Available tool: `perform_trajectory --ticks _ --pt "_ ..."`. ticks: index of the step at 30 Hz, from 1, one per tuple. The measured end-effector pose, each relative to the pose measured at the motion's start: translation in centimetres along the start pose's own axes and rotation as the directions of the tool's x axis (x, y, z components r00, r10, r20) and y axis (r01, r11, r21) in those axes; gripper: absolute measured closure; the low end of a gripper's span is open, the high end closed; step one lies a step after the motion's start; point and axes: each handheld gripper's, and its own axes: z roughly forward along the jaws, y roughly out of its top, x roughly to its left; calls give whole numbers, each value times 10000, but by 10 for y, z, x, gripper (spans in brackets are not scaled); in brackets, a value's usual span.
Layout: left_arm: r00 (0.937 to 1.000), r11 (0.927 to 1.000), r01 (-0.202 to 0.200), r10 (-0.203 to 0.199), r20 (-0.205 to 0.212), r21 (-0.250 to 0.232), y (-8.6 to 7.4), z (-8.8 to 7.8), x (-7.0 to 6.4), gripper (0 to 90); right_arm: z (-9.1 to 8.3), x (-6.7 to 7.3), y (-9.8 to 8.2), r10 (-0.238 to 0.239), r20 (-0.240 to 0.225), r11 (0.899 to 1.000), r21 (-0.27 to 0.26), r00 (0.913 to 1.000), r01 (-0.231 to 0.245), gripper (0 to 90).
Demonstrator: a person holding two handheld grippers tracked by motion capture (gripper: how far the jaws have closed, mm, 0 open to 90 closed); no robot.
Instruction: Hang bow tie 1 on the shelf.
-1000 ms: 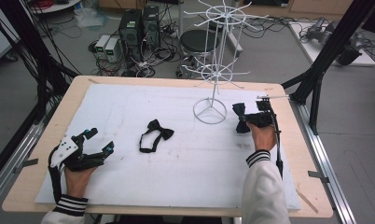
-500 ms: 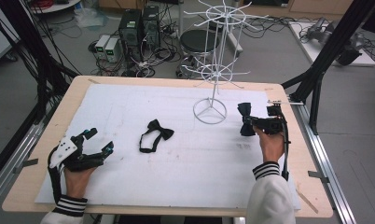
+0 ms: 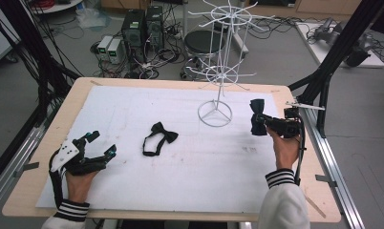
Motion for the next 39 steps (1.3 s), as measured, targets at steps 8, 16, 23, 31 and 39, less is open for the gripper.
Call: perform_trajectory --ticks 8,16,23,31,39 --pt "10000 10000 -15 15 -9 12 0 0 0 143 -8 1 2 -116 -237 9960 -892 9997 95 756" --pt "10000 10000 -26 26 -21 8 0 0 0 143 -15 3 8 -192 -446 9865 -1636 9988 116 756" --pt "10000 10000 -27 27 -12 6 0 0 0 143 -22 7 15 -166 -520 9792 -2026 9985 57 756" --pt "10000 10000 -22 22 -5 9 0 0 0 143 -27 17 24 -361 -598 9689 -2465 9976 203 756" --pt "10000 10000 -26 26 -13 -21 0 0 -1 143 -28 26 35 -766 -599 9618 -2677 9953 579 756"
